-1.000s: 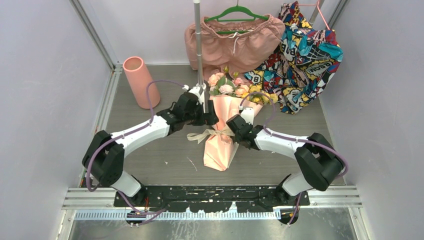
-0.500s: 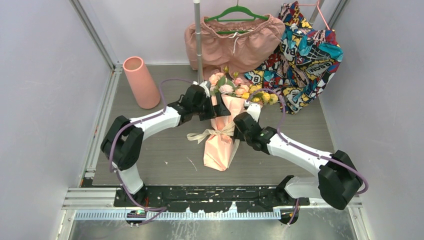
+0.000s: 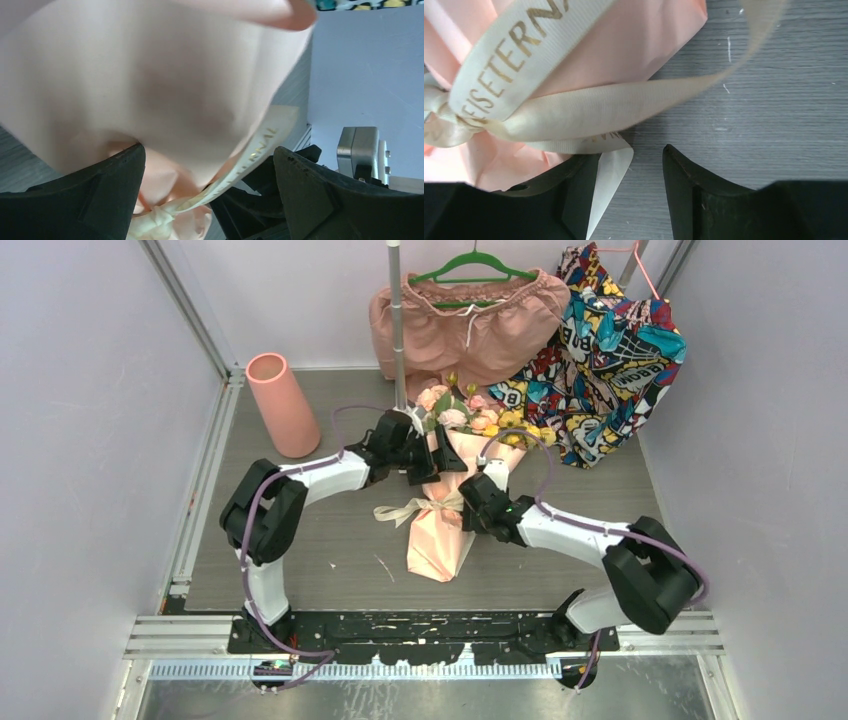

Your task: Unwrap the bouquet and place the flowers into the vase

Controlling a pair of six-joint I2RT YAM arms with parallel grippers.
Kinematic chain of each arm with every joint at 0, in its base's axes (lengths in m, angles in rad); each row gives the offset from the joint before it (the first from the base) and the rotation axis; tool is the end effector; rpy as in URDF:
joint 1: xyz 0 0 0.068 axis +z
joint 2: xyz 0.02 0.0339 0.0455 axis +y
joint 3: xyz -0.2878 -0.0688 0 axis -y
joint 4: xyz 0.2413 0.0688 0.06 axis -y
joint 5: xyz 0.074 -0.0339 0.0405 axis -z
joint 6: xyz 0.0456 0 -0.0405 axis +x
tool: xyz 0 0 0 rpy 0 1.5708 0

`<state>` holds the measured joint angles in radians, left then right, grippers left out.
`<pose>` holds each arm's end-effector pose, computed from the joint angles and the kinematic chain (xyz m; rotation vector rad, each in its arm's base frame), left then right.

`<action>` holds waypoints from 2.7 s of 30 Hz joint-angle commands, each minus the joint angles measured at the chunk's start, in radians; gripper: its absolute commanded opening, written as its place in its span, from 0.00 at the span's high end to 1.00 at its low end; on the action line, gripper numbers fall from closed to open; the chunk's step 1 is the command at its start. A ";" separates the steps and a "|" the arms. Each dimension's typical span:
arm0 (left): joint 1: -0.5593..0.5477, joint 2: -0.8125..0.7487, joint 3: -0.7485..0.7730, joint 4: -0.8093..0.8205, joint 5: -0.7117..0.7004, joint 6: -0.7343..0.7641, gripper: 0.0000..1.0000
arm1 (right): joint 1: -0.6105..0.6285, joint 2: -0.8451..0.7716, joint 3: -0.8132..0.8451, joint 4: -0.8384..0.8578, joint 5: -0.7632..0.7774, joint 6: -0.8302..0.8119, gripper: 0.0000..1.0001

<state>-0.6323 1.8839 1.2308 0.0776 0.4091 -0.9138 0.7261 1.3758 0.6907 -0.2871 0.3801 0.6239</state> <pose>0.3393 -0.2711 0.2253 -0.0687 2.4065 -1.2628 0.2016 0.1564 0.1935 0.0200 2.4479 0.1042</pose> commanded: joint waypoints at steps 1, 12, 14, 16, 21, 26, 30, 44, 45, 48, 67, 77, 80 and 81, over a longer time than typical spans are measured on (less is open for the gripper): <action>0.009 0.000 -0.017 0.026 0.005 -0.027 0.00 | -0.001 0.060 0.012 0.092 -0.015 -0.039 0.45; 0.029 0.027 -0.050 0.045 0.023 -0.030 0.00 | -0.118 0.085 -0.038 0.239 -0.187 -0.108 0.85; 0.029 0.030 -0.053 0.047 0.020 -0.030 0.00 | -0.119 0.070 -0.047 0.253 -0.213 -0.129 0.98; 0.031 0.037 -0.053 0.047 0.018 -0.029 0.00 | -0.118 0.053 -0.051 0.255 -0.231 -0.130 0.99; 0.037 0.068 -0.042 0.031 0.004 -0.026 0.00 | -0.120 -0.052 -0.020 0.119 -0.169 -0.101 0.99; 0.040 0.069 -0.030 -0.017 -0.024 -0.005 0.00 | -0.177 -0.272 0.025 -0.071 -0.124 -0.080 0.99; 0.039 0.048 -0.032 -0.042 -0.049 0.015 0.00 | -0.259 -0.430 0.084 -0.202 -0.144 -0.088 0.99; 0.041 0.065 -0.012 -0.060 -0.050 0.039 0.00 | -0.378 -0.659 0.457 -0.615 0.135 -0.122 0.99; 0.041 0.064 -0.014 -0.062 -0.050 0.043 0.00 | -0.378 -0.679 0.481 -0.632 0.159 -0.122 0.99; 0.044 0.064 -0.016 -0.062 -0.050 0.046 0.00 | -0.378 -0.712 0.570 -0.690 0.224 -0.142 0.99; 0.041 -0.107 -0.012 -0.137 -0.057 0.122 0.00 | -0.377 -0.562 0.463 -0.612 -0.062 -0.132 0.28; 0.041 -0.418 -0.065 -0.271 -0.192 0.147 0.00 | -0.356 -0.330 0.352 -0.332 -0.256 -0.112 0.30; 0.041 -0.490 -0.139 -0.292 -0.218 0.135 0.00 | -0.302 -0.204 0.356 -0.247 -0.257 -0.094 0.48; 0.039 -0.511 -0.165 -0.315 -0.235 0.138 0.01 | -0.271 -0.158 0.365 -0.226 -0.258 -0.089 0.65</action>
<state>-0.5953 1.4406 1.1526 -0.1555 0.2340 -0.7780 0.3824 1.0901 1.0325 -0.6933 0.1772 0.5083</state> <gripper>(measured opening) 0.995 0.556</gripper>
